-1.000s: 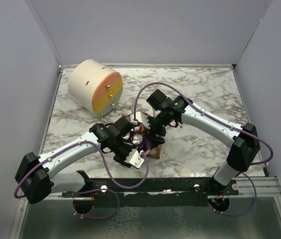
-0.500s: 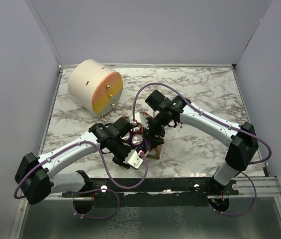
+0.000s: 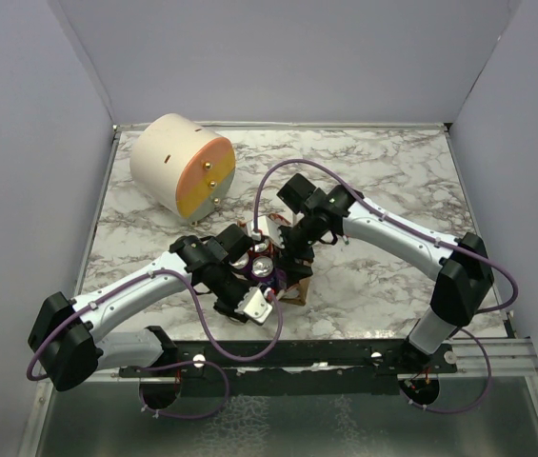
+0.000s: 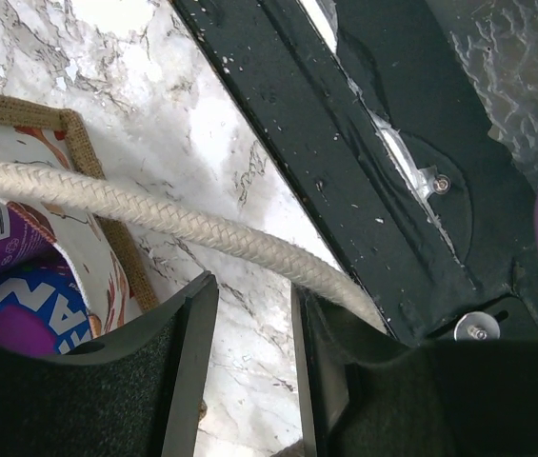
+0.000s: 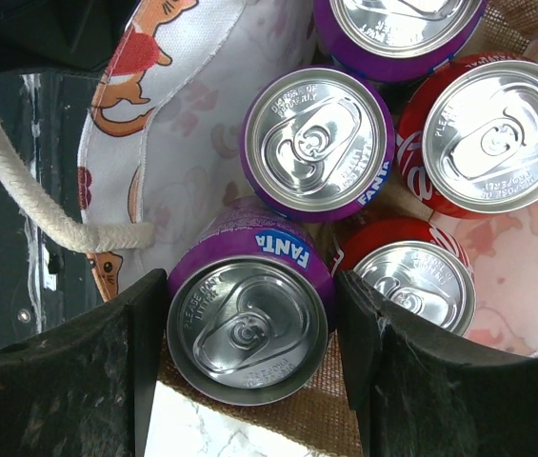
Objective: Place the beverage into the canvas bag
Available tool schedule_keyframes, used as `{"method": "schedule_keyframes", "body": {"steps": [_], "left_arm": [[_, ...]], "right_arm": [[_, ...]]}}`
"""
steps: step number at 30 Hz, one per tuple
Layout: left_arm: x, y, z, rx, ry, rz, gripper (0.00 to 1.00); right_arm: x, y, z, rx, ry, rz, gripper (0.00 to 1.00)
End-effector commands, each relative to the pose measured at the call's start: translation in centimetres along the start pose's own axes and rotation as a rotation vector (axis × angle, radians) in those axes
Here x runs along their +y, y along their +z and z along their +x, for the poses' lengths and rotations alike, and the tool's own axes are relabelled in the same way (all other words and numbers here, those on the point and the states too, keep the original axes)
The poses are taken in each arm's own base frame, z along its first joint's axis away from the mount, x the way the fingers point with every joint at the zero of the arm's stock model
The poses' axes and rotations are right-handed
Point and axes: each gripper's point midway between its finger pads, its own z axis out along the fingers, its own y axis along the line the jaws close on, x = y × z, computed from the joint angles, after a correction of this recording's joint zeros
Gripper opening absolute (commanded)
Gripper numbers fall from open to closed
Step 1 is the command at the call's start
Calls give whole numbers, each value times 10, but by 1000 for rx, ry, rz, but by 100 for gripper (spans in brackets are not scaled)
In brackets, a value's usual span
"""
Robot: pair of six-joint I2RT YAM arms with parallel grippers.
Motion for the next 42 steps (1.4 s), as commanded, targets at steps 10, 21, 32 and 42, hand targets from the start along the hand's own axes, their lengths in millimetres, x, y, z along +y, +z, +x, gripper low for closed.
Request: {"method": "schedule_keyframes", "body": {"steps": [10, 21, 32, 42], "left_arm": [[24, -5, -25, -70, 104, -75, 39], [23, -5, -23, -66, 108, -80, 39], [21, -8, -21, -72, 114, -90, 39], [19, -15, -27, -110, 133, -110, 39]], "right_arm": [[22, 29, -14, -41, -82, -67, 74], [17, 12, -20, -87, -92, -19, 82], [6, -10, -22, -159, -58, 10, 80], [-9, -19, -8, -153, -52, 83, 79]]}}
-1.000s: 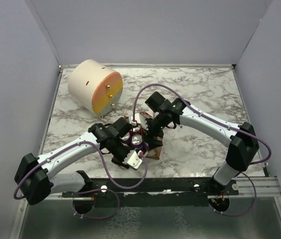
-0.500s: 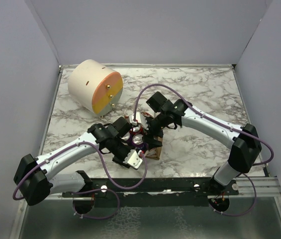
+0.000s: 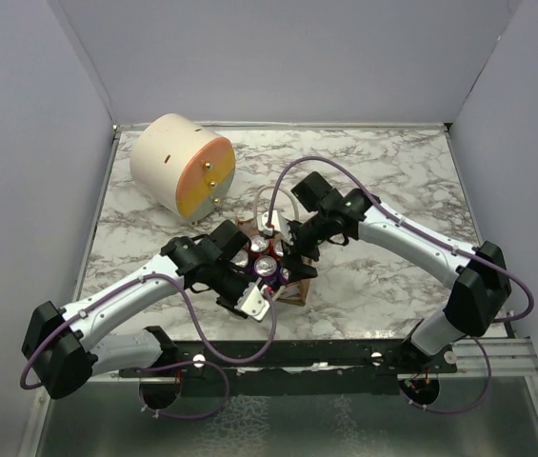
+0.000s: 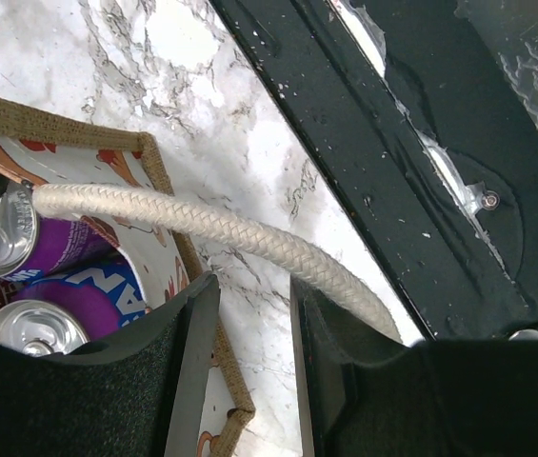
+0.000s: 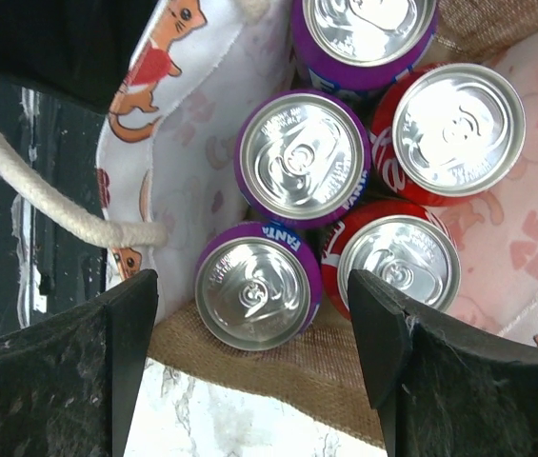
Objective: Place the beverage into the canvas bag
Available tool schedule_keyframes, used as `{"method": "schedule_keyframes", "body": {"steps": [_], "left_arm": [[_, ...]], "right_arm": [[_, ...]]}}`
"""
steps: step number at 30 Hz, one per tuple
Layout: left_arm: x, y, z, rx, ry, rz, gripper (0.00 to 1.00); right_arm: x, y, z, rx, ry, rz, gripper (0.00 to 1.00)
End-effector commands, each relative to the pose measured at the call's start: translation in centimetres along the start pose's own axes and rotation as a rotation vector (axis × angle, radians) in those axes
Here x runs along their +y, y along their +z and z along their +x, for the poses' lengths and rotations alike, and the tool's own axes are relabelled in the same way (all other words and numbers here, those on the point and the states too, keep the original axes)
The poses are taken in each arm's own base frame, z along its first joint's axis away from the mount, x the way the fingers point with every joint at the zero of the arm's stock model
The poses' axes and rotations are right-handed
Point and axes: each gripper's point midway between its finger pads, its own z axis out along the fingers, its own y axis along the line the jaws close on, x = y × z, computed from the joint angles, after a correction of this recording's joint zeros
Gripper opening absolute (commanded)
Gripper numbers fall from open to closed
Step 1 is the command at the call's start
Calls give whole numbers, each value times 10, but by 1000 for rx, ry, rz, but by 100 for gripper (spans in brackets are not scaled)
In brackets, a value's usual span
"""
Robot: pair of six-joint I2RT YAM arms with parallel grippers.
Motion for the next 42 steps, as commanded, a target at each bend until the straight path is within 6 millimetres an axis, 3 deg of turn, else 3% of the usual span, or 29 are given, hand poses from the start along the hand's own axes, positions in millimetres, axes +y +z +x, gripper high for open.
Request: {"method": "schedule_keyframes", "body": {"steps": [1, 7, 14, 22, 32, 37, 42], "left_arm": [[4, -5, -16, -73, 45, -19, 39], [8, -11, -18, -85, 30, -44, 39], [14, -21, -18, -89, -10, -73, 41], [34, -40, -23, -88, -83, -159, 48], [76, -78, -11, -21, -240, -383, 56], [97, -101, -3, 6, -311, -521, 57], [115, -120, 15, 67, -381, -658, 58]], "right_arm": [[-5, -5, -4, -31, -49, 32, 79], [-7, -15, -20, -99, -50, 38, 78], [-21, -44, -44, -190, -58, 98, 78], [-28, -70, -51, -227, -40, 210, 78], [-49, -116, -36, -269, 29, 386, 79], [-60, -157, -15, -316, 98, 506, 80], [-77, -189, 27, -295, 197, 688, 81]]}}
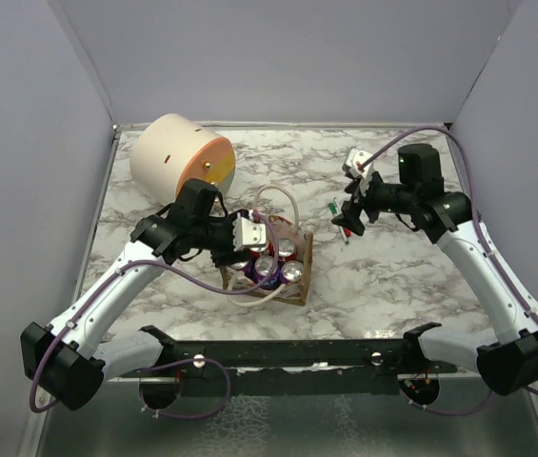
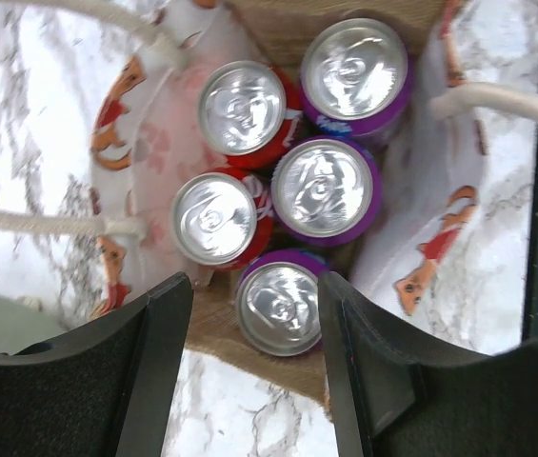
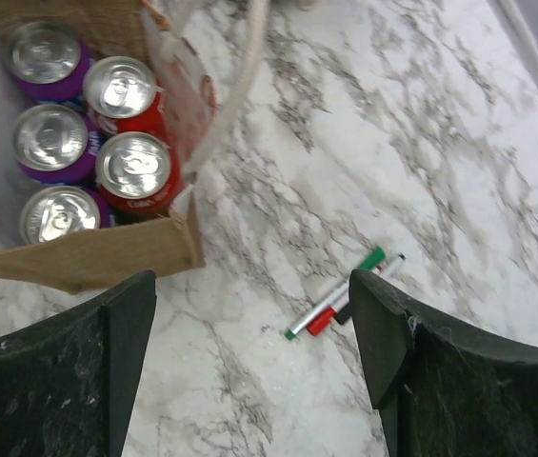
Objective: Place the beverage into the canvas bag
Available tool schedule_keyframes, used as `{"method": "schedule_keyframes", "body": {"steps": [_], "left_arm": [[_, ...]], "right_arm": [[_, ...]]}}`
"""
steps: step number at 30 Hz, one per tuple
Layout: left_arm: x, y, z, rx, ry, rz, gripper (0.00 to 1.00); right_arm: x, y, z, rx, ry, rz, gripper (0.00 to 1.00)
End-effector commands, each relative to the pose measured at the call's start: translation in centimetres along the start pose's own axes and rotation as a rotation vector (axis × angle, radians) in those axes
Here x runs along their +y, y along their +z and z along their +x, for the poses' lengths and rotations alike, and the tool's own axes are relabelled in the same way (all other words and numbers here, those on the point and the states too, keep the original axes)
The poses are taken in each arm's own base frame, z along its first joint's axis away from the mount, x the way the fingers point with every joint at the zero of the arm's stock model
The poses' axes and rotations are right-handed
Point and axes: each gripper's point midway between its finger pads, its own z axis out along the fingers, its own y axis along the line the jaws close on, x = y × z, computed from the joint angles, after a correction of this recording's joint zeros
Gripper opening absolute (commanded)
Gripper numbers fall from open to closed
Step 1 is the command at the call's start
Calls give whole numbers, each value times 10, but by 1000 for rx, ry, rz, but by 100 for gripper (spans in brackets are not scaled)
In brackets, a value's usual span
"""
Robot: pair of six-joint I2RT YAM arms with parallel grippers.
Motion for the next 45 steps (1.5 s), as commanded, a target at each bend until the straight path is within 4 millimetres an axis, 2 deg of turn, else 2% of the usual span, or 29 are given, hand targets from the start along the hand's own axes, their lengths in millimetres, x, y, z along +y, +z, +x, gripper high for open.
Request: {"method": "schedule_keyframes", "body": {"steps": [1, 5, 10, 16, 19, 22, 24, 25, 33, 37, 40, 43, 45], "left_arm": [[39, -15, -3, 29, -56, -201, 59], [58, -21, 3, 63, -101, -298, 60], [88, -37, 12, 100, -179, -461, 61], [126, -79, 31, 120, -322, -713, 62], [138, -101, 46, 137, -381, -845, 69], [148, -124, 63, 159, -435, -991, 84], [153, -139, 73, 170, -470, -1092, 99], [154, -146, 78, 175, -485, -1133, 99], [160, -169, 82, 124, -540, -1256, 100], [162, -176, 91, 147, -531, -1323, 99], [166, -181, 93, 137, -508, -1351, 99], [170, -188, 87, 71, -520, -1385, 100], [173, -193, 84, 12, -547, -1414, 99]], "right_arm": [[-33, -23, 17, -2, 38, 189, 81], [-48, -28, 41, 38, 95, 275, 82], [-76, -40, 51, 60, 152, 419, 84], [-109, -52, 65, 115, 207, 608, 88], [-125, -62, 71, 137, 216, 715, 99], [-135, -68, 74, 142, 231, 782, 99], [-141, -71, 74, 138, 245, 818, 99], [-143, -72, 74, 139, 253, 836, 99], [-165, -71, 61, 57, 286, 909, 100], [-171, -61, 57, 35, 312, 889, 99], [-176, -52, 61, 37, 367, 881, 100], [-172, -43, 63, 14, 381, 848, 99], [-171, -49, 66, 33, 361, 870, 99]]}}
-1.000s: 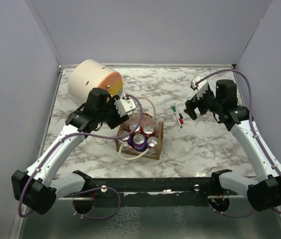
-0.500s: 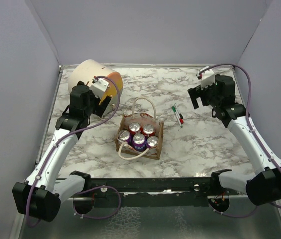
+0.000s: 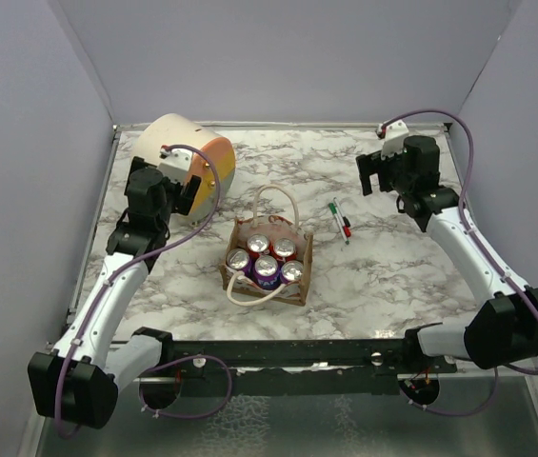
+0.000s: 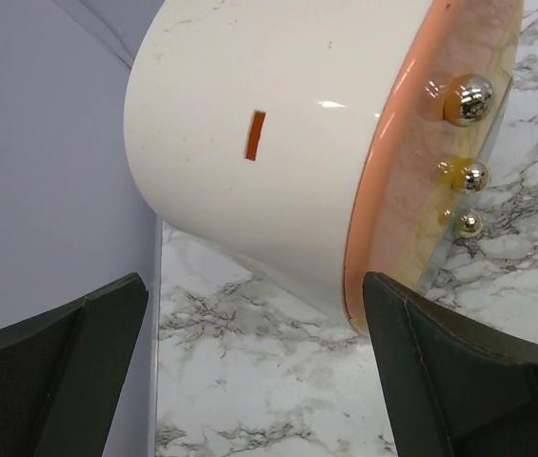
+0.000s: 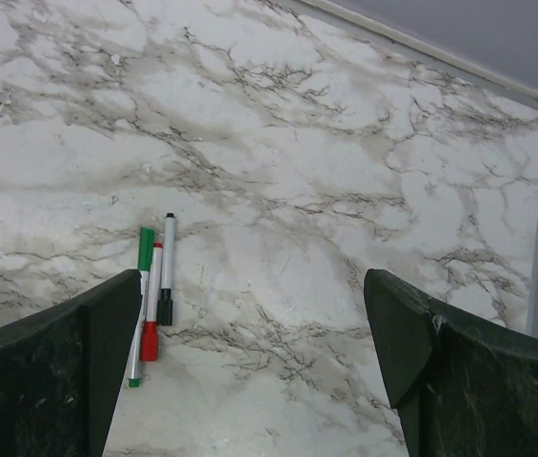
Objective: Place the beverage into the canvas bag
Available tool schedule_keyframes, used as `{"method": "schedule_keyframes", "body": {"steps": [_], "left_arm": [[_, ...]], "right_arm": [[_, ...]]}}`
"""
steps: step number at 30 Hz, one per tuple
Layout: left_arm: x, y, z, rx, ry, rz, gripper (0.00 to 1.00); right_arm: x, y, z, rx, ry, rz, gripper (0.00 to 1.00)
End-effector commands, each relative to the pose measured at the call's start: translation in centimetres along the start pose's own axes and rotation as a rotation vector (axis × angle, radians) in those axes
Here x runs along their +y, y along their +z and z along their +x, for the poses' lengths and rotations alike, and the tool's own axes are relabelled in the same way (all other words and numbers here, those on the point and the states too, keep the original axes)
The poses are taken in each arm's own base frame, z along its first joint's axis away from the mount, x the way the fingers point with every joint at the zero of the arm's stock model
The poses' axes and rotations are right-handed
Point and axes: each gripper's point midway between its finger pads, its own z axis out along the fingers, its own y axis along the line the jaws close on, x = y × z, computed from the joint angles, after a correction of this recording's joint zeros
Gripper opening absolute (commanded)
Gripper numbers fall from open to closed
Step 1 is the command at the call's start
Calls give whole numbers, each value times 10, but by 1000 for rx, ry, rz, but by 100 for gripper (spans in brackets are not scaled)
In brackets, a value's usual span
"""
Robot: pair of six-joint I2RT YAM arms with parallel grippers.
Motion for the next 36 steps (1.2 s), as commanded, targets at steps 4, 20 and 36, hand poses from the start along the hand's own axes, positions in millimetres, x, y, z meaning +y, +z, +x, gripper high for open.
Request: {"method": "schedule_keyframes", "body": {"steps": [4, 20, 36], "left_arm": [[31, -7, -26, -151, -213, -117, 100], [24, -46, -44, -235, -248, 12, 99], [25, -69, -46, -238, -273, 59, 99]], "right_arm": [[-11, -22, -21, -122, 4, 53, 99], [-23, -70, -22, -193, -10, 119, 100], [-26, -121, -20, -278, -54, 148, 100]]}}
